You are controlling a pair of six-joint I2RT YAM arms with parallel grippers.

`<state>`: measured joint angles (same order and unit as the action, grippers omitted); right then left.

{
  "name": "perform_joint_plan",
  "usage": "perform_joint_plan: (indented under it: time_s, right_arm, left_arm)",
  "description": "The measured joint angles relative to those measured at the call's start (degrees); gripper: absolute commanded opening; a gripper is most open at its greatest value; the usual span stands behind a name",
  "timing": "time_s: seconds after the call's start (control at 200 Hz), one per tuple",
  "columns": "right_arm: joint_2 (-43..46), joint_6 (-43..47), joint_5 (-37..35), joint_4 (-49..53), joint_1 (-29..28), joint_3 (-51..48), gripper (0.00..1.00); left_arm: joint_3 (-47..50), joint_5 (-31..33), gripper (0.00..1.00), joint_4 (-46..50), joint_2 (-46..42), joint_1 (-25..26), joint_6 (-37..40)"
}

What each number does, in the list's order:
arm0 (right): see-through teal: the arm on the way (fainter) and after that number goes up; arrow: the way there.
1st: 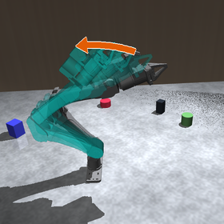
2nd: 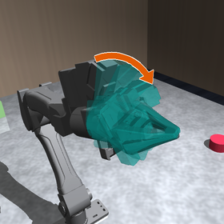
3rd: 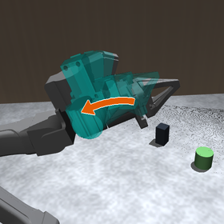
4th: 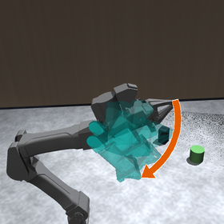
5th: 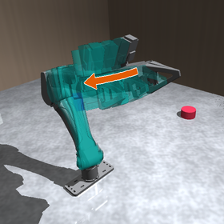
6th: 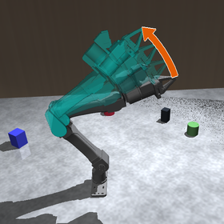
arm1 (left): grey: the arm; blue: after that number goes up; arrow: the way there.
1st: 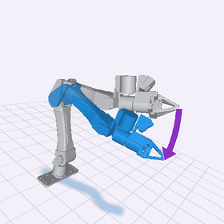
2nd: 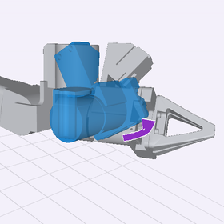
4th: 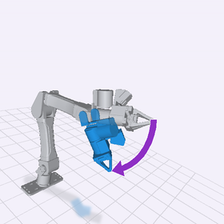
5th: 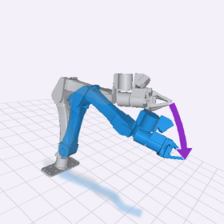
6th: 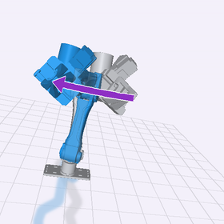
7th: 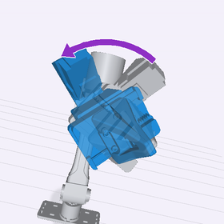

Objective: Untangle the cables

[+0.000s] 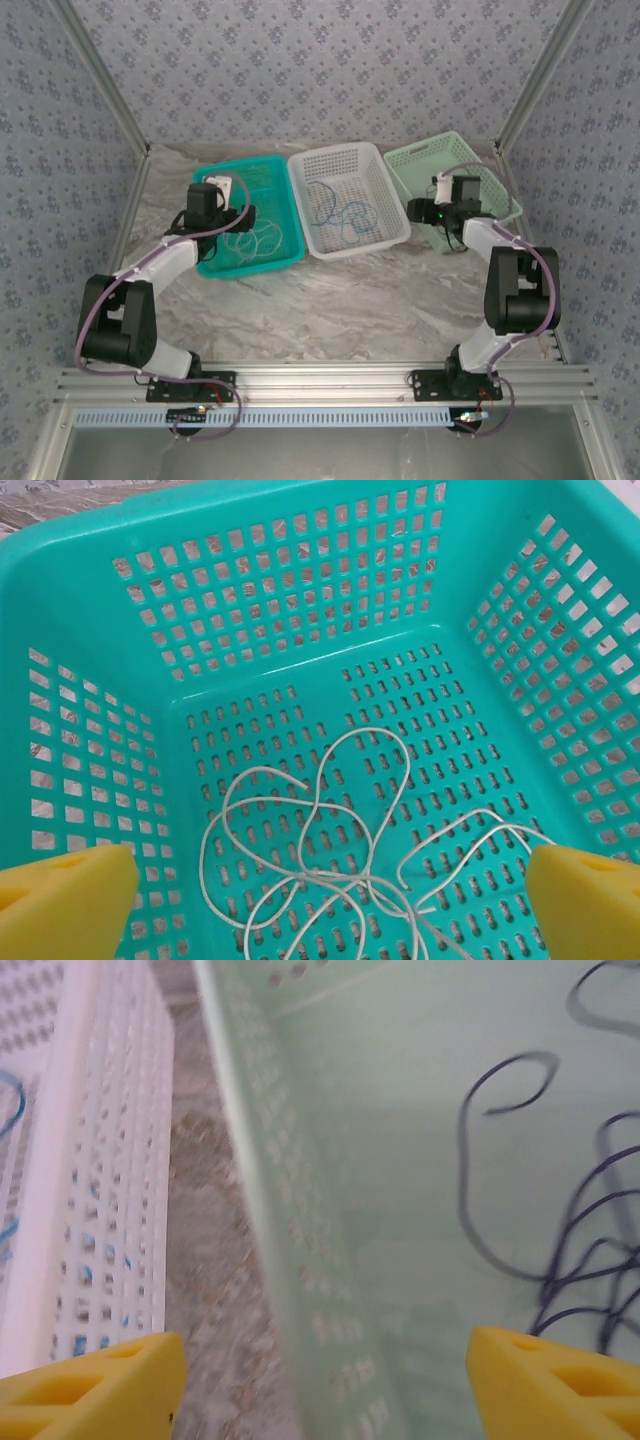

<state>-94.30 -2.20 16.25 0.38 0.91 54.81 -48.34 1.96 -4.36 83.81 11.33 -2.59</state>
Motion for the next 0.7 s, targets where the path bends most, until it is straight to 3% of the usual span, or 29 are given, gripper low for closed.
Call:
perform_joint_plan:
  time_s: [0.185, 0.505, 0.7]
  right_arm:
    - [0.92, 0.02, 1.29, 2.47, -1.11, -0.02, 0.76]
    - [7.26, -1.03, 2.49, -0.28, 4.48, -3.15, 0.86]
    - [7.98, -3.52, 3.74, -3.41, 10.29, -5.77, 0.76]
  left_arm:
    - [0.96, 0.0, 0.99, -0.17, 0.0, -0.11, 0.0]
    - [2.19, -0.48, 1.0, -1.77, -0.02, -0.11, 0.2]
    - [3.56, -1.05, 0.99, -3.1, -0.02, -0.11, 1.09]
